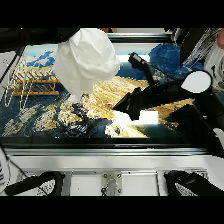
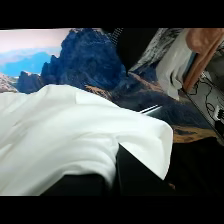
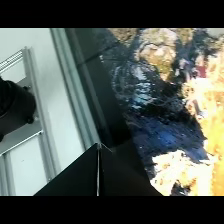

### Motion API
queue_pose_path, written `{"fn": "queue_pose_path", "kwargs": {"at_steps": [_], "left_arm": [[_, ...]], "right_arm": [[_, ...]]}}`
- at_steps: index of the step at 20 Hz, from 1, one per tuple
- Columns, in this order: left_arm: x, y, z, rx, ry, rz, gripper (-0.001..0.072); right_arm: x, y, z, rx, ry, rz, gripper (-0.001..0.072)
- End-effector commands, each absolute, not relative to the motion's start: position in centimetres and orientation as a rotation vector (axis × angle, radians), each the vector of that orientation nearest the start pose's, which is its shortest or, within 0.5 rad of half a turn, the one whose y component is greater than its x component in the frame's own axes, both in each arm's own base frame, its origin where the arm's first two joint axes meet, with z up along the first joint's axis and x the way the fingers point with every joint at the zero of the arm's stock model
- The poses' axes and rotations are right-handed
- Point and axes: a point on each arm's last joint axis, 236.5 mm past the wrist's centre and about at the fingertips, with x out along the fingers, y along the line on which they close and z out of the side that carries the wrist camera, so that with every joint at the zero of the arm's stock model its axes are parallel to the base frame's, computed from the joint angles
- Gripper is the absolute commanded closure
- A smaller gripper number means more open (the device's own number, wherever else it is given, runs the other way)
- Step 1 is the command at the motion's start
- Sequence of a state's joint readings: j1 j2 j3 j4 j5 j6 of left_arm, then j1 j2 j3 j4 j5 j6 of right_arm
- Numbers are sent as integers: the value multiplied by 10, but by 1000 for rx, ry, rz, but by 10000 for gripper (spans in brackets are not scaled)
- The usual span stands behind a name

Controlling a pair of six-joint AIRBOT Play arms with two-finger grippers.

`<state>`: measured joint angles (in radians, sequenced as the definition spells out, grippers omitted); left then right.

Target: Fold the clothes and pants, and hang the long-sleeved shirts on hangers.

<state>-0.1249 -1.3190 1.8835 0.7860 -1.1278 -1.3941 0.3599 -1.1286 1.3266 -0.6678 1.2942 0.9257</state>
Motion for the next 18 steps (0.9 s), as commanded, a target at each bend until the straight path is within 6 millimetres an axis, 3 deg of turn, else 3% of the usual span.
{"fn": "queue_pose_path", "kwargs": {"at_steps": [1, 3, 5, 7, 9, 11, 13, 16, 17, 18], "left_arm": [[343, -225, 375, -277, 474, -851, 692], [297, -242, 389, -253, 445, -930, 692], [254, -255, 401, -237, 409, -1008, 692], [223, -265, 405, -251, 389, -1066, 692], [210, -271, 390, -320, 451, -1078, 692], [213, -277, 348, -359, 580, -1058, 692], [236, -281, 294, -387, 707, -995, 692], [306, -269, 207, -432, 849, -827, 690], [338, -258, 182, -454, 865, -755, 466], [368, -244, 163, -505, 886, -685, 64]], "right_arm": [[317, 229, 217, 11, 756, 916, 700], [336, 176, 238, 46, 692, 684, 700], [341, 132, 259, 94, 637, 507, 700], [339, 93, 273, 141, 598, 358, 700], [336, 69, 279, 189, 581, 260, 700], [336, 61, 281, 207, 575, 231, 700], [338, 61, 278, 209, 585, 231, 700], [342, 63, 266, 216, 628, 237, 700], [343, 63, 260, 217, 650, 238, 700], [344, 64, 253, 217, 679, 239, 700]]}}
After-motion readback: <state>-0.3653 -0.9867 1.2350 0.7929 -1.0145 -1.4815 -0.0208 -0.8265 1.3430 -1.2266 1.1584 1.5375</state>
